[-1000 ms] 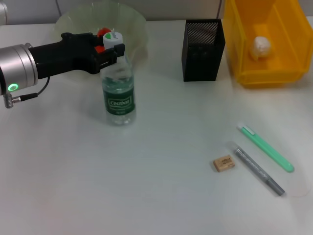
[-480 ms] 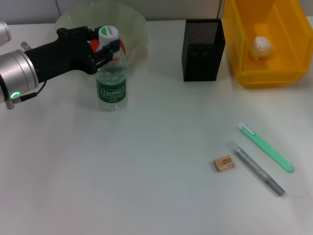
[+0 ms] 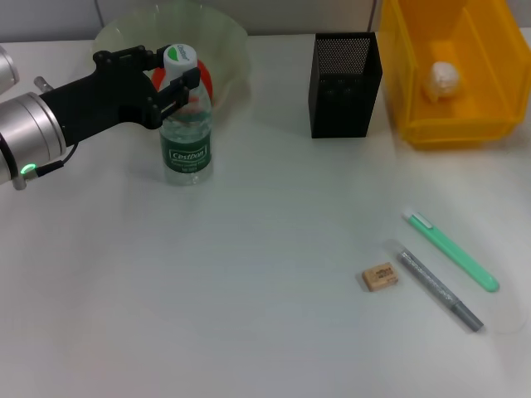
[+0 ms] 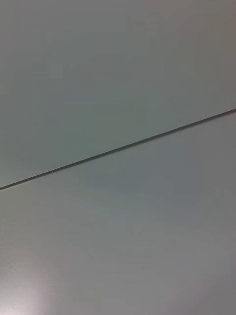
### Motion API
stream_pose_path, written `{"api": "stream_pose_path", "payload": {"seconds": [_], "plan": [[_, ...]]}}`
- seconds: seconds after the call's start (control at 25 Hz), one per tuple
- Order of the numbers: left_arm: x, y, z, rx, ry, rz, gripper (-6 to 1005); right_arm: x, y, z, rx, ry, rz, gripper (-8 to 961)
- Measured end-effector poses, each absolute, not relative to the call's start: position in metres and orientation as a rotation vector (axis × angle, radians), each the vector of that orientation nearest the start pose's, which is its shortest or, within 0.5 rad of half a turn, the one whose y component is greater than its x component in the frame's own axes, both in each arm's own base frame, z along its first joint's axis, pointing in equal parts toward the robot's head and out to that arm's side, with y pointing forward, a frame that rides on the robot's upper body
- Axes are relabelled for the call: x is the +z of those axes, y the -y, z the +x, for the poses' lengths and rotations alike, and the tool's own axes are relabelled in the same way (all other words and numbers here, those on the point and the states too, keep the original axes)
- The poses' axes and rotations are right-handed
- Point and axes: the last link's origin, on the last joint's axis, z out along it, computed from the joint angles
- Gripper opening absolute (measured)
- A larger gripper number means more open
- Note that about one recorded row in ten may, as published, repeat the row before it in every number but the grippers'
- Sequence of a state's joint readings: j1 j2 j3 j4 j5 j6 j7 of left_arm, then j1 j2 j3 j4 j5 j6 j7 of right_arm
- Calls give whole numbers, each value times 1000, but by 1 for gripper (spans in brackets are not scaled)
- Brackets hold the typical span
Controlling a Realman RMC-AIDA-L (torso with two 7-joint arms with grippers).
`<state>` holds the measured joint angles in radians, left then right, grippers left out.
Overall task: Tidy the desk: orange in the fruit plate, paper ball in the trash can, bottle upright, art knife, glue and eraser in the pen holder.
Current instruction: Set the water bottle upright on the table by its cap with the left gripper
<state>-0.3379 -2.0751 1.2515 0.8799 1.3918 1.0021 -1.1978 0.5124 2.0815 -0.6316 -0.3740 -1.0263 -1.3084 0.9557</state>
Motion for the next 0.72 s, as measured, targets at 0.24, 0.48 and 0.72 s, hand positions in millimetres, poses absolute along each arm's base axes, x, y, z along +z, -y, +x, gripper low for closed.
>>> {"api": "stream_pose_path", "payload": {"seconds": [0.24, 0.48, 0.72], "plan": [[2, -362, -246, -633, 367, -2340, 492, 65, -375, 281, 1218, -583, -1686, 779], [5, -360, -250, -667, 400, -2316, 499, 65, -374, 281, 1219, -583, -1686, 779], [5, -359, -248, -683, 396, -2324, 505, 65, -373, 282, 1218, -585, -1685, 779]]}}
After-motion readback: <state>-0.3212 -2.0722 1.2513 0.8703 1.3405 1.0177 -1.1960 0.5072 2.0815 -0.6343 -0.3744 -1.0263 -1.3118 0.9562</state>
